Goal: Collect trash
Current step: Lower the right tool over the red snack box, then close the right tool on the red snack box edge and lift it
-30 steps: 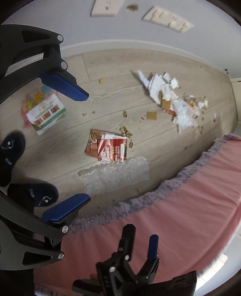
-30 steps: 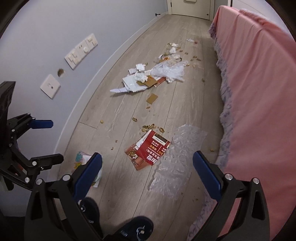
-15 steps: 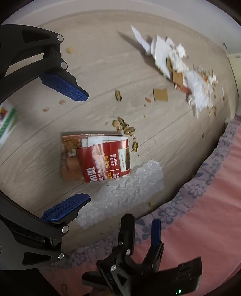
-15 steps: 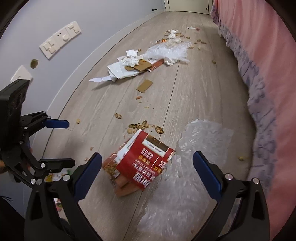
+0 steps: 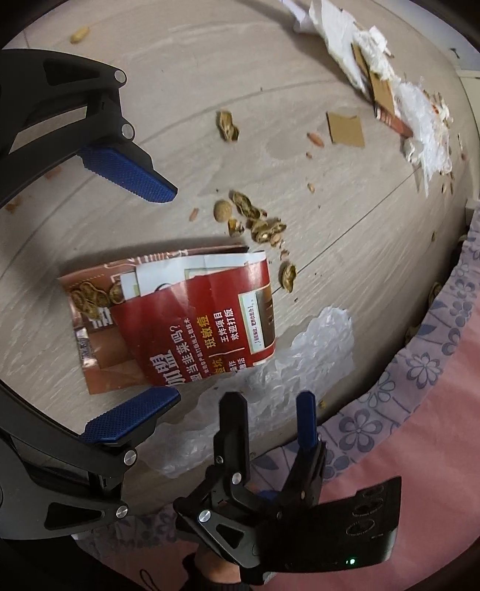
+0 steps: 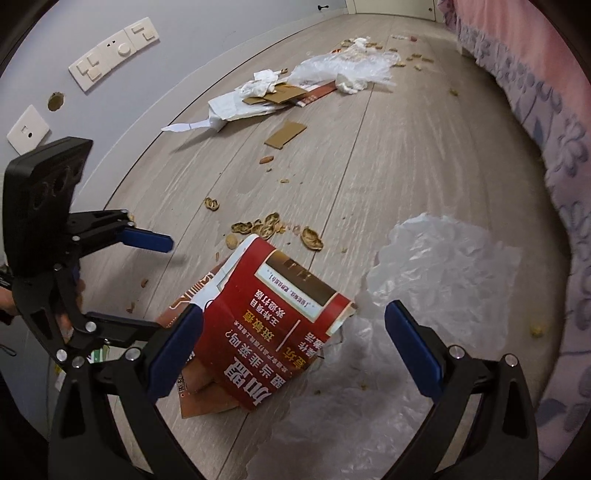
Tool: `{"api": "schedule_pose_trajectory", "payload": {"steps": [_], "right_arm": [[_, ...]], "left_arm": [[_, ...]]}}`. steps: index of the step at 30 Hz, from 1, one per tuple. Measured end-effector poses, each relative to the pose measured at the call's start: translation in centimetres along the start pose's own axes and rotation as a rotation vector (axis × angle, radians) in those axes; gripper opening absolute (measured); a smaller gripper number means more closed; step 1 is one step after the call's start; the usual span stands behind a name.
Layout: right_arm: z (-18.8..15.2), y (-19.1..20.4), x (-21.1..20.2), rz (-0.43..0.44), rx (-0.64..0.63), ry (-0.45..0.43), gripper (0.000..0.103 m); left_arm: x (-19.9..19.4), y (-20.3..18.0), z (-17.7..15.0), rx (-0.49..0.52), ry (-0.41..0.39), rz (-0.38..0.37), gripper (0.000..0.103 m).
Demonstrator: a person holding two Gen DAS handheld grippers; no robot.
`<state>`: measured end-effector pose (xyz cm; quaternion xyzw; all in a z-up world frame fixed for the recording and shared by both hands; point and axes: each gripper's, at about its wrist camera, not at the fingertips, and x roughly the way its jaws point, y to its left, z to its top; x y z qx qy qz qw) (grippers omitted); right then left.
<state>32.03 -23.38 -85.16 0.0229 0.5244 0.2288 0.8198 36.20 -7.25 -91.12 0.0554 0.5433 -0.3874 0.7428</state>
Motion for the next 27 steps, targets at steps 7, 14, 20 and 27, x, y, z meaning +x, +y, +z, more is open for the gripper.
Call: {"api": "schedule_pose_trajectory", "payload": {"steps": [7,14,20,27], "right_arm": [[-0.5,-1.0,1.5,0.058,0.022,-0.003,0.085],[-1.1,-1.4,2.2,0.088,0.015,0.043,0.072],[-1.3,-2.4,2.3,0.104,0.075,0.038,0.069],[-1.5,-3.0,2.6,0.122,0.117,0.041,0.065]], "left_arm": [[1.5,1.0,0.5,0.013,0.006,-0.064,0.088],[2.4,2.0,0.3,-0.024,0.004,-0.094,0.073],[3.4,2.1,-0.2,-0.038,0.015,-0.109,0.068],[3.5,2.4,-0.1,-0.047,0.015,-0.124,0.048]]}}
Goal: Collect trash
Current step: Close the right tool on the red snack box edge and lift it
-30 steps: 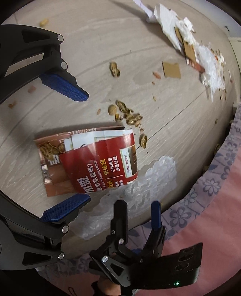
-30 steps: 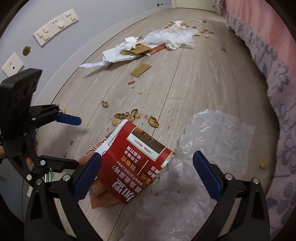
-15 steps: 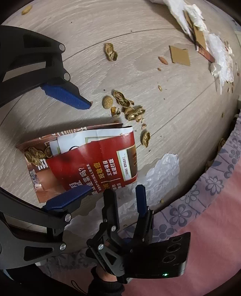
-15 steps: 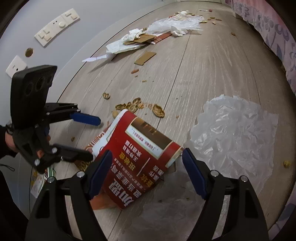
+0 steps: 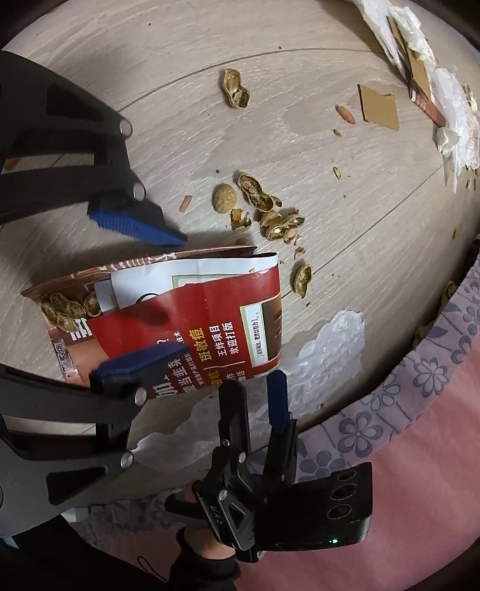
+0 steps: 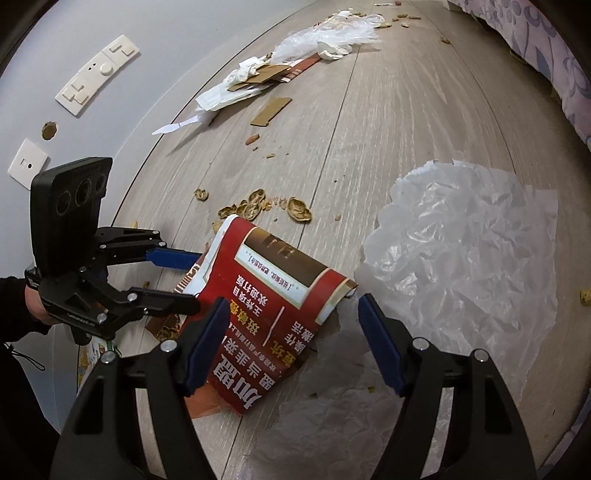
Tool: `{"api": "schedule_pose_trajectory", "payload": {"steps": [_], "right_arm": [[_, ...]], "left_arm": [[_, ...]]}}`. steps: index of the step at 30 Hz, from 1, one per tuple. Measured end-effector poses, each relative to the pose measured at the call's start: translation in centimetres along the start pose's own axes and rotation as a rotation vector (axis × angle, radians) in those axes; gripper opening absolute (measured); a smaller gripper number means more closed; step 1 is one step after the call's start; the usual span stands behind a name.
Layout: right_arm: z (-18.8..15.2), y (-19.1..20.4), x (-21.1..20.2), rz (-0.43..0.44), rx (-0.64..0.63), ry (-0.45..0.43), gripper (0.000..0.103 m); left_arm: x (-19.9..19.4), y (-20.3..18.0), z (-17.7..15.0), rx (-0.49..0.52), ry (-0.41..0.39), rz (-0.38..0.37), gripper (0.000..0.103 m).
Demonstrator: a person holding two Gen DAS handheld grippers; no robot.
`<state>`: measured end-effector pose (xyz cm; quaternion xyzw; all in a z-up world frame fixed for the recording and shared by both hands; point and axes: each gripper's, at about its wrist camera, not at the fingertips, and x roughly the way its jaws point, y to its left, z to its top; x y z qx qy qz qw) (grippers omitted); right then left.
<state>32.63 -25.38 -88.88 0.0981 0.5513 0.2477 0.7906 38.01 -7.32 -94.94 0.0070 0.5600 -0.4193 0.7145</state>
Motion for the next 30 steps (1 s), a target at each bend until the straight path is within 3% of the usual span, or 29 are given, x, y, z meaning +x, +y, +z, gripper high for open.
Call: {"api": "schedule_pose_trajectory", "payload": {"steps": [6,8,10,14,19,24,30], "right_arm": [[-0.3,0.5,0.7,0.023,-0.01,0.017,0.056],[-0.3,0.6,0.8,0.032,-0.008,0.018,0.051],[-0.3,0.5,0.9,0.048,0.003,0.019,0.041],[-0.2,0.3,1.0,0.058,0.019,0.024,0.038],[-0.1,-0.5,1.0,0.073,0.058,0.025,0.021],[0.0,-0.9,0.6,0.09,0.075,0.01,0.014],[0.0,-0.9,0.1,0.103,0.075,-0.008,0.012]], "left_arm": [[0.3,-0.3,0.3,0.009,0.0,0.002,0.047],[0.3,-0.4,0.3,0.011,-0.001,0.005,0.042],[0.3,-0.4,0.4,0.015,-0.001,0.008,0.03],[0.4,-0.4,0.5,0.016,0.003,0.005,0.029],[0.2,-0.1,0.3,0.006,0.002,0.002,0.02],[-0.2,0.0,0.3,-0.001,-0.008,-0.014,0.008],[-0.8,-0.3,0.3,0.005,-0.023,-0.02,0.005]]}}
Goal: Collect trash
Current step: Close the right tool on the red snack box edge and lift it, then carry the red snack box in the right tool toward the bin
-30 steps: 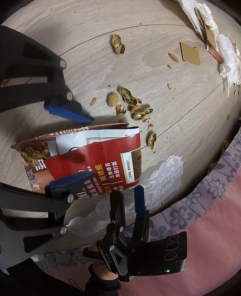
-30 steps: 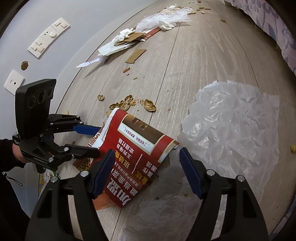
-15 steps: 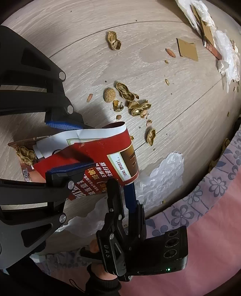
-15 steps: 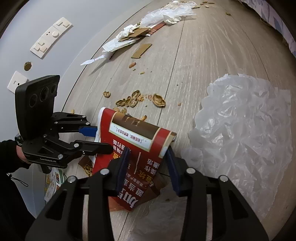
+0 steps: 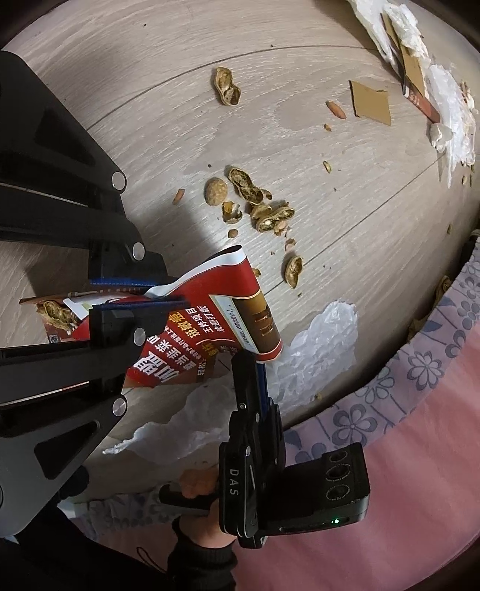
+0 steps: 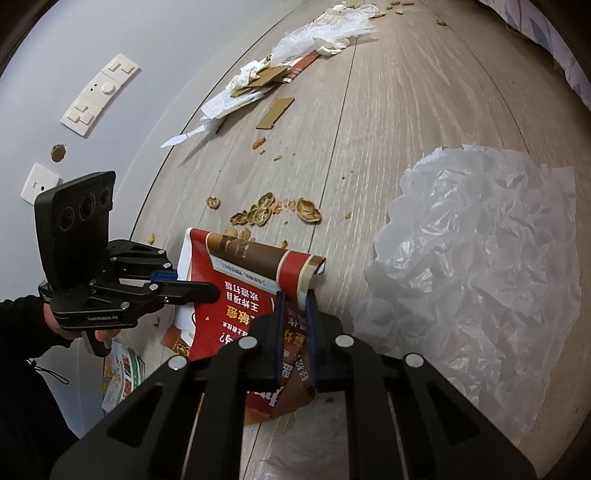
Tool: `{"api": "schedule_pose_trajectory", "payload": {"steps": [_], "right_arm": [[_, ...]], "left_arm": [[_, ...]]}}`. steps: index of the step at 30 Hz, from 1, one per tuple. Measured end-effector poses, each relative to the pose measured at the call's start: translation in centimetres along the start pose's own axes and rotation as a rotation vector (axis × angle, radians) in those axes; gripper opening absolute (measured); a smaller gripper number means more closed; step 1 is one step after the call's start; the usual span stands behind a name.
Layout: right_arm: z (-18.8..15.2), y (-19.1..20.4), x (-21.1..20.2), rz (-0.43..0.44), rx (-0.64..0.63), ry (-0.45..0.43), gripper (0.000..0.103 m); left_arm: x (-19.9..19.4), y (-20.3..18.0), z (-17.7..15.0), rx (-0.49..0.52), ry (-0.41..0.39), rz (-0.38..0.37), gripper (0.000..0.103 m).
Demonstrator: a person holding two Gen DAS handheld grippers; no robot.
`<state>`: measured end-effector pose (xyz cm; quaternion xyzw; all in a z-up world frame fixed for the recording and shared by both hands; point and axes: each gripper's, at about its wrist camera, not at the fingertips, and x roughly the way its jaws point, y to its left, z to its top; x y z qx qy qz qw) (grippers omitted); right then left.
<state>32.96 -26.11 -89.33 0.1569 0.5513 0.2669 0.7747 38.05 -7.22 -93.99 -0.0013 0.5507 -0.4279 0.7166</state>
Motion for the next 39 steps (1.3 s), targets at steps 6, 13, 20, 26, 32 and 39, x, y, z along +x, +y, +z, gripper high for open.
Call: {"api": "schedule_pose_trajectory", "payload": {"steps": [6,13,20,26,32,39], "right_arm": [[0.3,0.4,-1.0,0.008,-0.01,-0.028,0.011],[1.0,2.7,-4.2,-0.002,-0.026,-0.061,0.01],[2.4,6.6,-10.0,0.004,0.007,-0.079,0.009],[4.3,11.2,-16.2,0.004,0.014,-0.077,0.009],[6.3,17.0,-23.3,0.008,0.02,-0.067,0.009],[8.7,23.7,-32.0,0.018,0.006,-0.068,0.009]], "left_arm": [[-1.1,-0.6,0.4,0.006,-0.029,0.001,0.004],[-3.8,-2.4,1.3,-0.016,-0.056,0.002,0.003],[-9.7,-6.9,3.0,-0.034,-0.052,0.019,0.002],[-16.8,-11.6,5.1,-0.073,-0.052,0.026,0.002],[-24.5,-16.5,7.3,-0.115,-0.052,0.027,0.002],[-35.0,-23.2,10.7,-0.124,-0.055,0.04,0.002]]}}
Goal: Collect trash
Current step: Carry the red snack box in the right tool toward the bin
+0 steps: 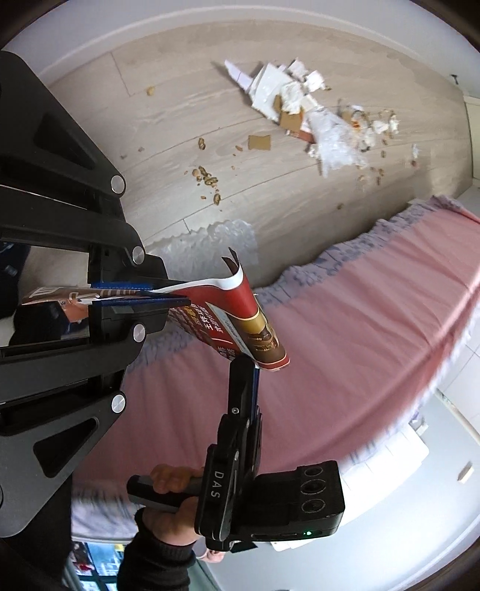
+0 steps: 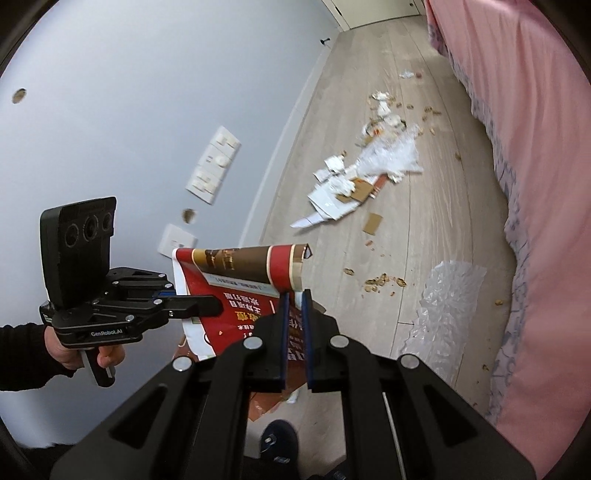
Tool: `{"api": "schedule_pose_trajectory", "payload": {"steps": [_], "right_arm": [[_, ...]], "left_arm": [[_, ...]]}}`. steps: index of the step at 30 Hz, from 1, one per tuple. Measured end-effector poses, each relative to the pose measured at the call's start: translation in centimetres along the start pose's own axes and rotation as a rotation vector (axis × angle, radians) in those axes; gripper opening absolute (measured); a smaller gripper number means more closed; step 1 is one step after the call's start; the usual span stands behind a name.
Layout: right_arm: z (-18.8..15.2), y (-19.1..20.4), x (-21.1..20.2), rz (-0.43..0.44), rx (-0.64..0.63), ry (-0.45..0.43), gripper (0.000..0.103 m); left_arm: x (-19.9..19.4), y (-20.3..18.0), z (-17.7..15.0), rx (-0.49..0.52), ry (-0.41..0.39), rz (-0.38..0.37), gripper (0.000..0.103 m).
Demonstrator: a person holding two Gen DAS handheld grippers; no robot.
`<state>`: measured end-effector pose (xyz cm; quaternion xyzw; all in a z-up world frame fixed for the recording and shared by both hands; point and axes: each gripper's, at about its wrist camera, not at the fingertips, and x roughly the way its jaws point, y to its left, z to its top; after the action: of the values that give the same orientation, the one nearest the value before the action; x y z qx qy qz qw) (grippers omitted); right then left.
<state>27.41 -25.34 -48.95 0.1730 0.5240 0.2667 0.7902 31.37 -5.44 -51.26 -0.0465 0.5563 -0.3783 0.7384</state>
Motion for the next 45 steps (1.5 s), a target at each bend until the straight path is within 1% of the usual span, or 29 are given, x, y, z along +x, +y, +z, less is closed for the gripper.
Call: {"api": "schedule_pose_trajectory", "payload": {"steps": [5,9,14,19,22,26,32,35,39,45], "right_arm": [[2.1,4.8,-6.6,0.004,-0.013,-0.023,0.009],[3.3,7.9,-11.2,0.002,-0.019,-0.05,0.009],[4.0,11.0,-17.1,-0.016,-0.009,-0.084,0.009],[4.0,13.1,-22.8,-0.044,0.01,-0.126,0.009],[3.8,13.7,-26.0,-0.058,0.023,-0.159,0.009],[3.6,13.7,-30.1,-0.081,0.036,-0.203,0.009],[2.6,12.9,-35.1,-0.116,0.041,-0.263,0.009],[2.0,12.6,-36.7,-0.13,0.052,-0.284,0.009],[1.0,12.0,-38.2,-0.164,0.076,-0.305,0.009],[-1.4,11.5,-40.1,-0.227,0.17,-0.374,0.009]], "left_arm": [[-7.0,-4.7,2.1,0.009,-0.03,0.01,0.002],[-11.3,-7.9,3.4,0.01,-0.051,0.019,0.002],[-15.8,-12.7,5.1,0.045,-0.045,0.023,0.002],[-18.4,-16.9,6.4,0.086,-0.033,0.001,0.002],[-19.4,-19.3,7.4,0.113,-0.026,-0.017,0.002],[-20.5,-23.4,9.1,0.196,-0.015,-0.035,0.002],[-20.6,-28.2,11.0,0.277,-0.014,-0.047,0.002],[-20.2,-29.8,11.6,0.307,-0.015,-0.061,0.002],[-19.3,-32.0,12.1,0.354,0.015,-0.094,0.002],[-18.2,-34.7,12.6,0.457,0.068,-0.152,0.002]]}}
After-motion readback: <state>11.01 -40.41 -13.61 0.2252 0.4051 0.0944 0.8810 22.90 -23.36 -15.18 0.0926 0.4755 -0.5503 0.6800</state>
